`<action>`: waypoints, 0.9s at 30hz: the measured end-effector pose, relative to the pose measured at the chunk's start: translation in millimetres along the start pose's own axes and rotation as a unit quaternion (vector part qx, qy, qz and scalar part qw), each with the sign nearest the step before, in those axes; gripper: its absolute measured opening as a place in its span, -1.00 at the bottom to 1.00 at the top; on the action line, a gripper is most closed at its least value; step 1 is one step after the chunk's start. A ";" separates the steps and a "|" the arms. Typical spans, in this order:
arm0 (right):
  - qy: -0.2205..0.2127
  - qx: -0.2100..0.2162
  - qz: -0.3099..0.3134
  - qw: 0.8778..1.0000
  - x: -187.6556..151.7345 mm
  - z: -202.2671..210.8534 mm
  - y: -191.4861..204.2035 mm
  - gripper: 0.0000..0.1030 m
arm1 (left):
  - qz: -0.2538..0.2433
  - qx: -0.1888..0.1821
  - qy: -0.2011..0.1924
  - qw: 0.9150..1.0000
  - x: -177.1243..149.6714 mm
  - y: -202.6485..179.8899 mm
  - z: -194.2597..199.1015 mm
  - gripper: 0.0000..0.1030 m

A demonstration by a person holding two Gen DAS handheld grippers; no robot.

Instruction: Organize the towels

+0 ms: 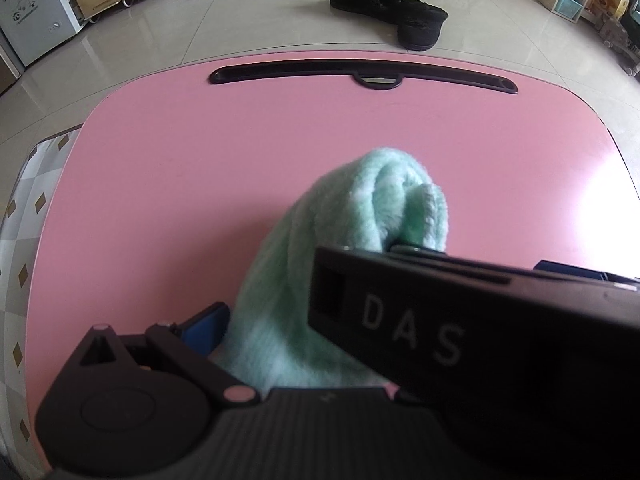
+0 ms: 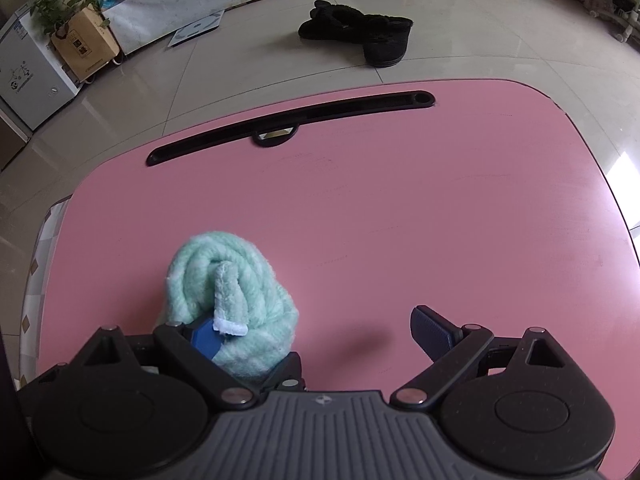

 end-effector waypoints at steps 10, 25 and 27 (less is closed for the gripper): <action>0.005 -0.004 0.019 1.000 -2.0 0.4 14.8 0.84 | 0.014 -0.003 0.007 1.000 -3.2 12.7 2.4 1.00; 0.021 0.009 0.061 0.998 -12.8 -0.3 45.1 0.84 | 0.027 0.005 0.006 1.000 -13.5 40.3 7.3 1.00; 0.023 0.017 0.060 0.998 -14.6 -1.0 48.6 0.84 | 0.033 0.007 0.001 0.999 -13.2 46.2 7.5 1.00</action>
Point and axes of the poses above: each gripper's, at about its wrist camera, not at the fingertips, and z roughly against the way its jaws point, y to its left, x to its top, the point moved 10 cm from there along -z, roughly the way its jaws point, and after that the axes turned 4 degrees about z, right-handed, at the moved point
